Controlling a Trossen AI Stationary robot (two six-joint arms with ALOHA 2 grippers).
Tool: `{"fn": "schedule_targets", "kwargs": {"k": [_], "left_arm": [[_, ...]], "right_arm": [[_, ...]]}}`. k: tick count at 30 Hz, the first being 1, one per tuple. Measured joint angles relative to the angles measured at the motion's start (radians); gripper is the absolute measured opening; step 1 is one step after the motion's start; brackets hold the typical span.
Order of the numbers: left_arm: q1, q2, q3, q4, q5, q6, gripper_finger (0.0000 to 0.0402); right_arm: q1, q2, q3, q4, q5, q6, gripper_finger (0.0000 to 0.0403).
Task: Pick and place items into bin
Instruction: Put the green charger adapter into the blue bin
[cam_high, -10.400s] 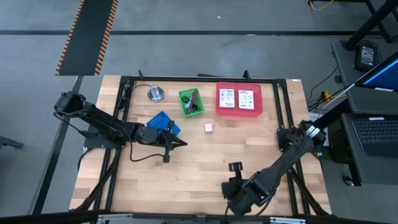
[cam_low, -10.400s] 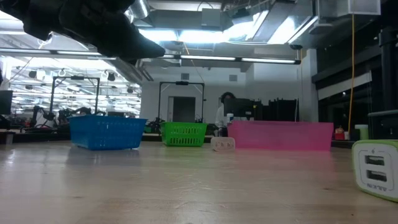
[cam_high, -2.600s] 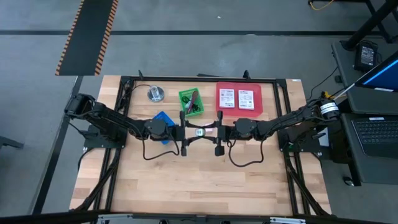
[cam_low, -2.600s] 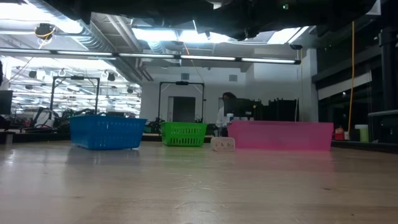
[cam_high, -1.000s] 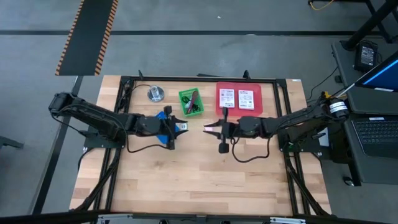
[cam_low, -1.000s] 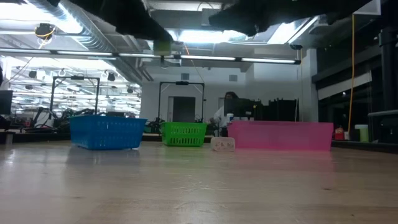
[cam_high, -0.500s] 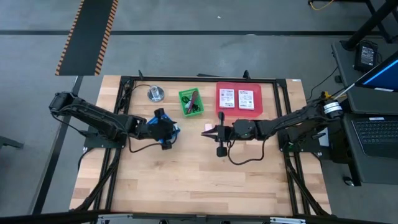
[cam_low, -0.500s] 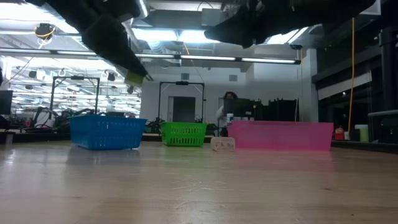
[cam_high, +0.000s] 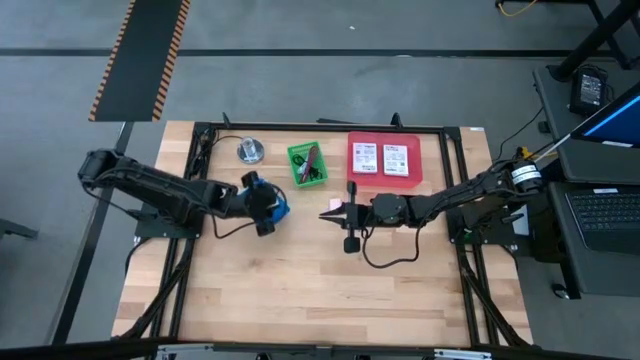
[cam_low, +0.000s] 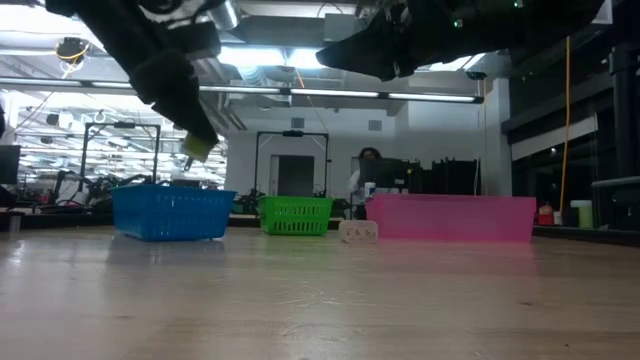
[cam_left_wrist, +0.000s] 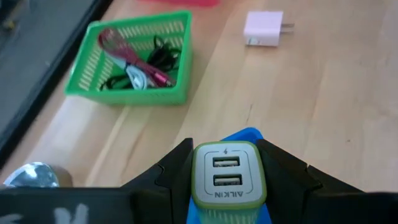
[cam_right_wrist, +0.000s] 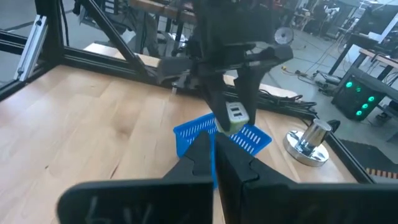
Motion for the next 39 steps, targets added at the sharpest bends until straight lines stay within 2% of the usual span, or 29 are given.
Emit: {"fn": "schedule_targets", "kwargs": {"k": [5,14,20,29,35,39], "left_arm": [[0.079,0.000,0.000,-0.014,0.115,-0.031,0.0145],[0.189,0.000,0.001,-0.173,0.162,-0.108,0.0145],[0.210,0.013,0.001,-0.189,0.170,-0.113,0.0145],[0.213,0.141,0.000,-0.195,0.177,-0.106,0.0145],[0.233,0.171,0.000,-0.193,0.169,-0.104,0.0146],[0.246,0.172,0.000,-0.192,0.169,-0.110,0.0185]], "right_arm": [[-0.001,0.000,0.000,-0.002,0.000,-0.001,0.0001],[-0.003,0.000,0.000,-0.026,0.002,-0.003,0.0000],[-0.008,0.000,0.000,-0.035,0.003,-0.002,0.0000],[-0.008,0.000,0.000,-0.038,0.003,0.000,0.0000],[-0.008,0.000,0.000,-0.039,0.003,0.000,0.0000],[-0.008,0.000,0.000,-0.041,0.003,0.000,0.0000]]}}
